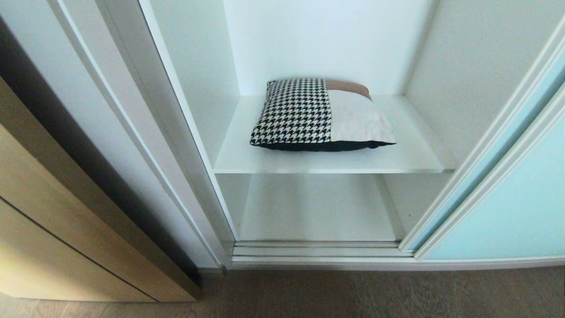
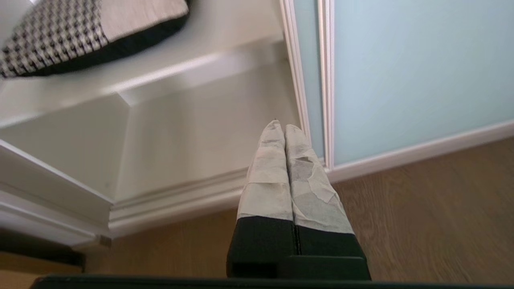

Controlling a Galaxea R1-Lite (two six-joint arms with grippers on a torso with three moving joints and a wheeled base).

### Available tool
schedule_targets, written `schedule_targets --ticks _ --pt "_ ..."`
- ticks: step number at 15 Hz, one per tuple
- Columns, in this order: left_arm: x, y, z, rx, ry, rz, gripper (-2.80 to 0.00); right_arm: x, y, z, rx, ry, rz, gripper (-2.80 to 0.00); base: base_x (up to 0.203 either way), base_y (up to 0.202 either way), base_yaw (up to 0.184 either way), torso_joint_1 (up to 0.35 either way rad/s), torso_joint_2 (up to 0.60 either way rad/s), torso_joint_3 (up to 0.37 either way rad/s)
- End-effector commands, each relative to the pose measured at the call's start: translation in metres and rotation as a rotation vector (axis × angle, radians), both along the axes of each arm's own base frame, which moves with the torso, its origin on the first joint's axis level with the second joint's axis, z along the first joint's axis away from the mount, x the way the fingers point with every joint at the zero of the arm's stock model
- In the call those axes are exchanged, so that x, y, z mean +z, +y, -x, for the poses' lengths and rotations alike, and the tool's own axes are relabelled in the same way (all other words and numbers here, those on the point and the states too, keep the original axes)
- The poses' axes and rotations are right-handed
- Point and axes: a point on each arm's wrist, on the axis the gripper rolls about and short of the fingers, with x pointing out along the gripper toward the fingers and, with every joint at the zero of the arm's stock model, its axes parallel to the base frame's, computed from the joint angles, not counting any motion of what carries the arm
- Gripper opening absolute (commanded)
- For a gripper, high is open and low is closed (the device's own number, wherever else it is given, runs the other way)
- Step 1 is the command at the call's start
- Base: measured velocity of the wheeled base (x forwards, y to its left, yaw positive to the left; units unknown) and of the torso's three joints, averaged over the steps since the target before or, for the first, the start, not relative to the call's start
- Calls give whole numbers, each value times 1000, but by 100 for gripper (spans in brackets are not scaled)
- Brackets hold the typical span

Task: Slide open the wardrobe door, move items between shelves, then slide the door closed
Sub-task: Close the door

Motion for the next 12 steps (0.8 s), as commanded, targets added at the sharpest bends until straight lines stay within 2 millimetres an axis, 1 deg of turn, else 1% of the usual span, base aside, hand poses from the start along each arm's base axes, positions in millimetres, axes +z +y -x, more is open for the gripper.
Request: schedule_targets --ticks 1,5,7,9,12 --pt "0 0 0 0 5 -1 -280 3 0 0 -2 16 0 -280 0 0 0 0 0 0" --pt "-1 0 0 0 6 0 -280 10 -1 2 -22 38 18 -280 0 0 0 0 0 0" --pt "-1 0 0 0 6 -1 -280 22 -1 3 -48 13 24 -280 0 0 0 0 0 0" --pt "-1 0 0 -1 5 -1 -280 20 -1 2 -67 28 32 -280 0 0 0 0 0 0" --pt "-1 0 0 -1 6 -1 -280 32 -1 -1 -71 26 34 -280 0 0 0 0 0 0"
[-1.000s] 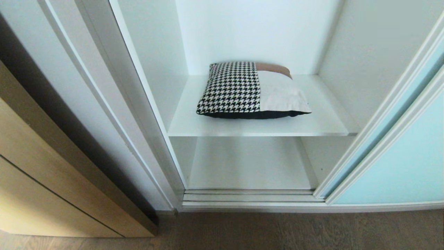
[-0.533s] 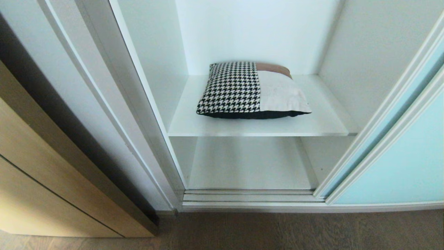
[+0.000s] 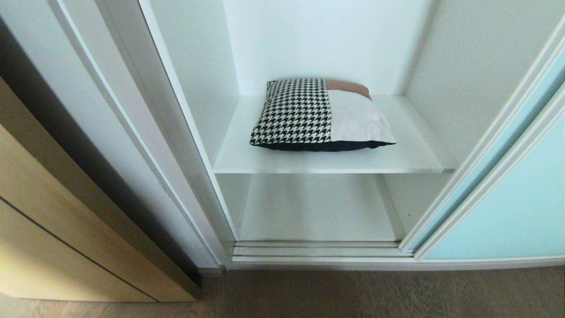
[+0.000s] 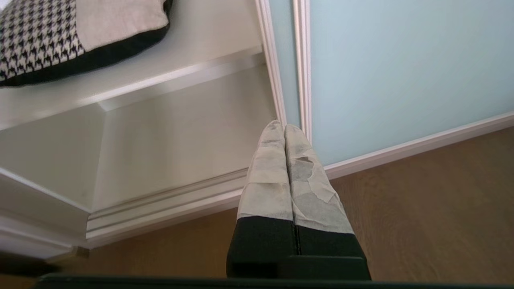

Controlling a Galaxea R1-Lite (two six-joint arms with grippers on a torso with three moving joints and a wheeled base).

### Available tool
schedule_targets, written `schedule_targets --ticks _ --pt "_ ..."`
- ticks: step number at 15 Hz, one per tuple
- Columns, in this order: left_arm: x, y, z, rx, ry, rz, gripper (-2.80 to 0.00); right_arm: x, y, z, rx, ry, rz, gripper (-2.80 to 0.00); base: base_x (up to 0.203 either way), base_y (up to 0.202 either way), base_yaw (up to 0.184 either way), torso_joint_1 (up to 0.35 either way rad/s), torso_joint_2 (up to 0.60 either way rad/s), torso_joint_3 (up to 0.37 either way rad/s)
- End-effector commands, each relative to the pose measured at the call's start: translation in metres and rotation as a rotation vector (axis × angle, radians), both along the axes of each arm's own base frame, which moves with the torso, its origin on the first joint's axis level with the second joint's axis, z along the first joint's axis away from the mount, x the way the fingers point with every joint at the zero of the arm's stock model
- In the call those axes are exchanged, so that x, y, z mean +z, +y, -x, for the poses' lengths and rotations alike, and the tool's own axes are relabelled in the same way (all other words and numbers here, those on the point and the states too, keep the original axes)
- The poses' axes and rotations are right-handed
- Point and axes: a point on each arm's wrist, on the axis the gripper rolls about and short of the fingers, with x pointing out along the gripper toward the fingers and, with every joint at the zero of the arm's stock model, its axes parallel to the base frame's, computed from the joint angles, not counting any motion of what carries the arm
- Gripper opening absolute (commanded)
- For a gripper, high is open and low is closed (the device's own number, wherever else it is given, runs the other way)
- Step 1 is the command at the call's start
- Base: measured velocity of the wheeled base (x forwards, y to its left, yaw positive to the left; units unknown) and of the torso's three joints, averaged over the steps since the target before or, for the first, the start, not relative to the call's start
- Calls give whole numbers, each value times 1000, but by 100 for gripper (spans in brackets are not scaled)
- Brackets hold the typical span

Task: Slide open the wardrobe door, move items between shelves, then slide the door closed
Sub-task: Close the door

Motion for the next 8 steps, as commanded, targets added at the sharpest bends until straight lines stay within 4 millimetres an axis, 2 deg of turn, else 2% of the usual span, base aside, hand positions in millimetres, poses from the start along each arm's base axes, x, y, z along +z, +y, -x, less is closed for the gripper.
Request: schedule_targets --ticks 1,8 --pt "0 0 0 -1 4 -1 -280 5 -1 -5 -41 19 7 -280 0 0 0 0 0 0" --pt "0 0 0 -1 3 -1 -280 21 -1 -4 -104 12 55 -280 0 0 0 0 0 0"
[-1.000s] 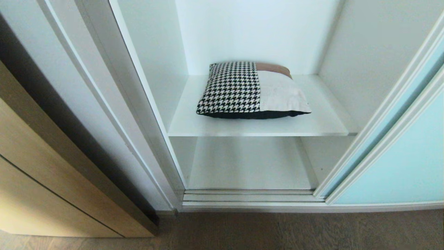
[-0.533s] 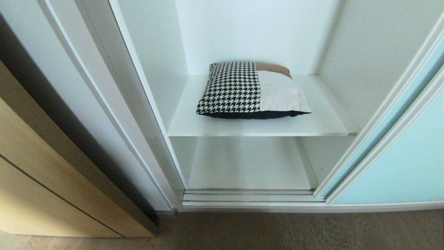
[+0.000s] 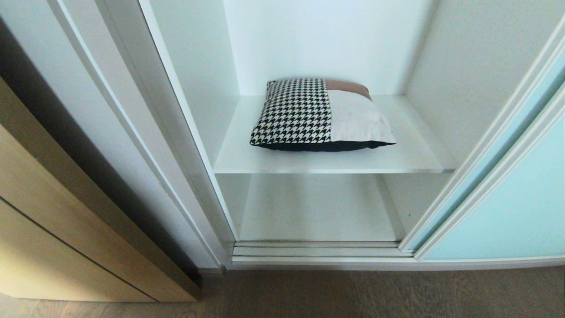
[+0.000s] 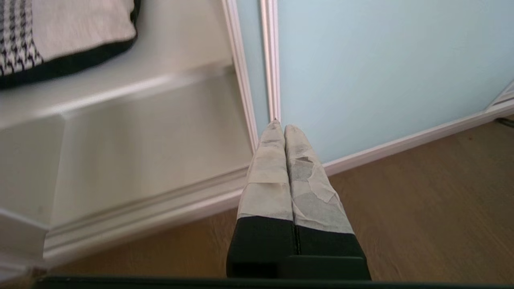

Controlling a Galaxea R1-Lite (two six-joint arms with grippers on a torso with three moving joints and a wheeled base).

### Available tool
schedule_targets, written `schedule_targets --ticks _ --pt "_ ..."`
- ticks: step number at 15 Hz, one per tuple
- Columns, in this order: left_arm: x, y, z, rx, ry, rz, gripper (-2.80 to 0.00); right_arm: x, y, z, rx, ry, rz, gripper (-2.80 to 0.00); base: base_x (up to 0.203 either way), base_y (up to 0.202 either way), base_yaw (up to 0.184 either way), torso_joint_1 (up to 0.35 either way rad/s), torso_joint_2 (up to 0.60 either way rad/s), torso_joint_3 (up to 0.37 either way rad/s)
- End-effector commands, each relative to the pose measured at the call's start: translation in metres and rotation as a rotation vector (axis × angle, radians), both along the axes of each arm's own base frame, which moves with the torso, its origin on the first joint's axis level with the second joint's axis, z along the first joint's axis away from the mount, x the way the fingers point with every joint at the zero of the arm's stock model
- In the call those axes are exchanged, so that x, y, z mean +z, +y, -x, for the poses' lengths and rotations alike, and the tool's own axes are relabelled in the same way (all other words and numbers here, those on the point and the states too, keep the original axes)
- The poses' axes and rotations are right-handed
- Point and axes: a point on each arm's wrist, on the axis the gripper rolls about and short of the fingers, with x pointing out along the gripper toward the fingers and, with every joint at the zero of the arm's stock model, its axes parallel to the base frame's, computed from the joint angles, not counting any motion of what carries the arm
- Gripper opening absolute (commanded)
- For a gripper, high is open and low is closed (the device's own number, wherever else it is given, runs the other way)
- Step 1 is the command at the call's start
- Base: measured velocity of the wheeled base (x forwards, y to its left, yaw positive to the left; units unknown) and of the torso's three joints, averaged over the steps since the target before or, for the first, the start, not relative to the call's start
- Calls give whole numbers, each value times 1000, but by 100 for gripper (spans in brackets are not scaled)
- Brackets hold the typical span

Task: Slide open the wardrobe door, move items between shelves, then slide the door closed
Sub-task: Close the door

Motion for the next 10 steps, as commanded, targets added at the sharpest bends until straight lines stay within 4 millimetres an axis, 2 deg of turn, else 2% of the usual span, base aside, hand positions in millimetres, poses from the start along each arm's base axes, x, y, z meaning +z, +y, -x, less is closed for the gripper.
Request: schedule_targets --ticks 1,5,8,10 --pt "0 0 0 1 4 0 -280 9 0 0 -7 -20 -5 -280 0 0 0 0 0 0" --pt "0 0 0 -1 4 -1 -280 34 -2 4 -75 -68 -12 -280 0 0 0 0 0 0" --pt "0 0 0 0 3 0 -280 60 0 16 -145 -13 -17 -280 0 0 0 0 0 0" --pt "0 0 0 -1 4 0 -280 75 2 12 -180 29 -55 -280 0 0 0 0 0 0"
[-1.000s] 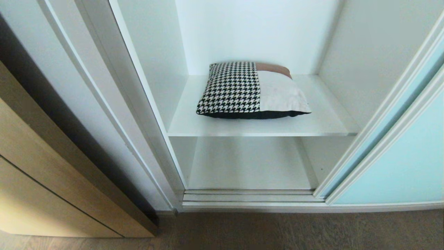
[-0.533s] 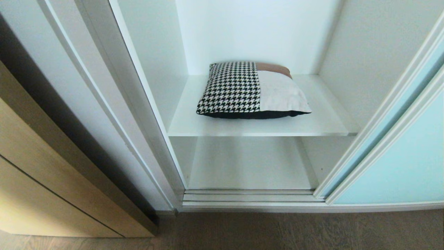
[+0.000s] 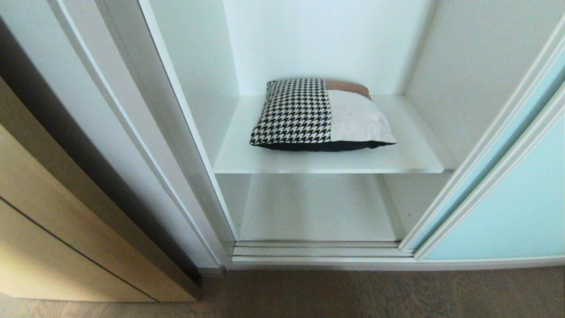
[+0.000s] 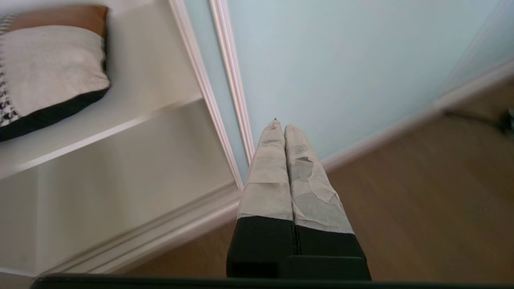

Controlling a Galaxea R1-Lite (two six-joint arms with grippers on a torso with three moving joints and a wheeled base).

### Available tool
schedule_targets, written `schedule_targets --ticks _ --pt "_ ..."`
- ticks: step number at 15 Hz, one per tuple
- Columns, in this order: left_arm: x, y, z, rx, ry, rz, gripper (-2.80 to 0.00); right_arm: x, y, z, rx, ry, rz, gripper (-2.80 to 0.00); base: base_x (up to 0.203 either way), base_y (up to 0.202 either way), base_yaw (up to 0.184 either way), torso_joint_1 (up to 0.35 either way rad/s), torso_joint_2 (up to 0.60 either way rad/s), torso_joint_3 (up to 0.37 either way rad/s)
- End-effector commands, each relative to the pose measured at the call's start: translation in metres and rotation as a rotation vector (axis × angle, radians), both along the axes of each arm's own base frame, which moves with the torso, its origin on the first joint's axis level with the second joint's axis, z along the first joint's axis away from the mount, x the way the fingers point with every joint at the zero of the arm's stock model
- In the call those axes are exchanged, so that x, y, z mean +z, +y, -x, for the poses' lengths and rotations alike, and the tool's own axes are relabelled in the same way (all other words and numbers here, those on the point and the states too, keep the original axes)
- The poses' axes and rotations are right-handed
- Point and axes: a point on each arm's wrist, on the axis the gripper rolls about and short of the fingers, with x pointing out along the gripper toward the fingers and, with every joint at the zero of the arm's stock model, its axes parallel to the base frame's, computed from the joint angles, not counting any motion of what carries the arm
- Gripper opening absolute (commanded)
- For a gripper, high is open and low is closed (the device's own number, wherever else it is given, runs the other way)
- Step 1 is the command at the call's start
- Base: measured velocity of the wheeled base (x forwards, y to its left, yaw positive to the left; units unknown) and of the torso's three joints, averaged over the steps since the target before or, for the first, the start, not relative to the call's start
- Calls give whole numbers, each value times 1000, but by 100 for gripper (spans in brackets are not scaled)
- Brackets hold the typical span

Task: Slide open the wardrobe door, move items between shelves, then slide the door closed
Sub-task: Close the door

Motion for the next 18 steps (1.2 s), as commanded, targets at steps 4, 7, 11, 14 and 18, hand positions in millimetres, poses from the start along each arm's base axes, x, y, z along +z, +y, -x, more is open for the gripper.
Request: schedule_targets --ticks 4,7,11,14,18 --pt "0 0 0 0 4 0 -280 30 -2 -31 -46 52 -57 -280 0 0 0 0 0 0" --pt "0 0 0 1 4 0 -280 33 -20 -65 -41 132 -63 -280 0 0 0 0 0 0" --pt "0 0 0 1 3 0 -280 38 -56 -121 -36 173 12 -280 0 0 0 0 0 0" --pt "0 0 0 0 4 0 -280 54 -79 -147 77 172 84 -280 0 0 0 0 0 0" --pt "0 0 0 0 4 0 -280 52 -101 -164 286 193 104 -280 0 0 0 0 0 0"
